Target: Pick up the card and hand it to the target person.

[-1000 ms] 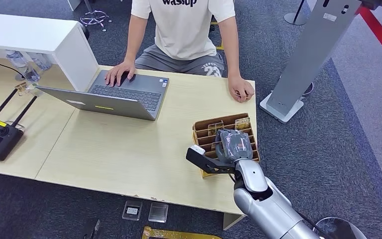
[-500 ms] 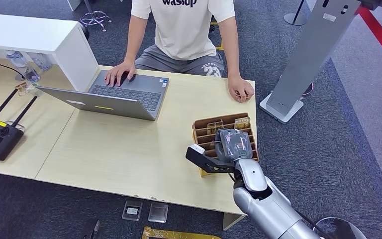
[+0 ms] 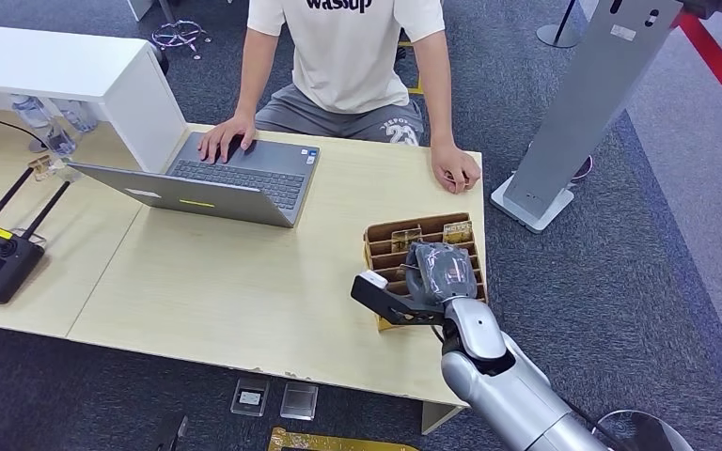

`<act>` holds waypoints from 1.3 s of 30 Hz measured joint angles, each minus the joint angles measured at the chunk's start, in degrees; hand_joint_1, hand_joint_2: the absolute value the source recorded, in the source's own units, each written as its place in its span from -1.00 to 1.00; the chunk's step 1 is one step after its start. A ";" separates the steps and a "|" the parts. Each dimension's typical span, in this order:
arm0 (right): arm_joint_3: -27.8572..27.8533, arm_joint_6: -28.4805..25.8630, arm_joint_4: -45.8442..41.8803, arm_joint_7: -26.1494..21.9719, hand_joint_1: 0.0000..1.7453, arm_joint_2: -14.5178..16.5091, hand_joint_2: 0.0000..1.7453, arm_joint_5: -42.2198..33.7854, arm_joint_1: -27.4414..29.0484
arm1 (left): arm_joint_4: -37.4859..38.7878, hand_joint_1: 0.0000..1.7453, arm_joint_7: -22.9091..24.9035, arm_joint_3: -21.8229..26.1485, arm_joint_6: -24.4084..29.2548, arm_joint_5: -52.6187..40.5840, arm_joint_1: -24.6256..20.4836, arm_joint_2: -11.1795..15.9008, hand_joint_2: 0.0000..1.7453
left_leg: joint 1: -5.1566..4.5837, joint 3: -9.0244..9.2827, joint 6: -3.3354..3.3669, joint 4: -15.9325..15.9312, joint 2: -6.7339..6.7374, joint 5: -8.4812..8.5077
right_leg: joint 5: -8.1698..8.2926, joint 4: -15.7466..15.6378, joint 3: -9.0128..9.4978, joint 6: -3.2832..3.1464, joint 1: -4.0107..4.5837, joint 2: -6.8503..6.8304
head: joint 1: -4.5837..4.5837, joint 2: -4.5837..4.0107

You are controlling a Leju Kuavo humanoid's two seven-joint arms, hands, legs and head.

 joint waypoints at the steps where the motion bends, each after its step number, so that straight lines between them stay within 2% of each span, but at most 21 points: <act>1: -0.04 0.27 -0.36 0.06 0.74 -0.08 1.00 -0.25 -0.04 | 0.00 -1.00 -0.01 -0.01 -0.01 0.02 0.04 0.00 1.00 | 0.00 0.00 0.00 0.00 0.00 0.00 | 0.00 0.00 0.00 0.00 0.00 0.00 | -0.01 0.00; 8: -0.52 2.57 -6.35 3.36 0.74 -1.73 1.00 0.23 -0.70 | 0.00 -1.00 -0.01 0.01 -0.14 0.38 0.50 0.00 1.00 | 0.00 0.00 0.00 0.00 0.01 0.00 | 0.00 0.00 -0.02 0.00 0.00 0.00 | -0.01 0.00; 14: -1.78 4.34 -15.44 6.71 0.74 -4.38 1.00 1.04 -1.93 | 0.00 -1.00 -0.01 0.02 -0.17 0.99 0.87 0.00 1.00 | 0.00 0.01 0.00 0.01 0.01 0.00 | 0.00 0.00 -0.01 0.00 0.00 0.01 | 0.03 0.00; 22: -2.74 2.95 -26.03 6.66 0.74 -6.87 1.00 1.13 -2.44 | 0.00 -1.00 -0.03 0.01 -0.36 1.03 0.94 0.00 1.00 | 0.00 0.01 0.00 0.01 0.01 0.00 | 0.00 0.00 -0.01 0.00 0.00 0.01 | -0.04 0.00; 25: -2.80 -1.11 -26.68 3.67 0.74 -6.93 1.00 1.41 -2.43 | 0.00 -1.00 -0.03 -0.05 -0.51 0.77 0.74 0.00 1.00 | 0.00 -0.01 0.00 0.01 0.00 0.00 | 0.00 0.00 -0.01 0.00 0.00 0.01 | -0.04 0.00; 29: -2.78 -12.84 -23.49 -5.06 0.74 -6.03 1.00 2.72 -2.43 | 0.00 -1.00 0.48 -0.26 -0.68 -0.03 -0.14 -0.01 1.00 | 0.00 -0.02 0.00 0.00 -0.01 0.00 | 0.00 0.00 0.02 0.00 0.00 0.00 | 0.01 0.00; 32: -2.80 -18.73 -19.46 -9.70 0.74 -5.04 1.00 2.44 -2.43 | 0.00 -1.00 0.89 -0.45 -0.82 -0.15 -0.74 -0.03 1.00 | 0.00 -0.02 0.00 0.00 -0.02 0.00 | 0.00 0.00 0.02 0.00 0.00 0.00 | 0.03 0.00; 39: -3.10 -26.00 -7.74 -15.72 0.74 -2.32 1.00 -0.48 -3.37 | 0.00 -1.00 1.27 -0.62 -1.21 -0.16 -1.42 -0.04 1.00 | 0.00 -0.05 0.00 0.01 -0.02 0.00 | 0.00 0.00 -0.01 0.00 0.00 -0.01 | -0.03 0.00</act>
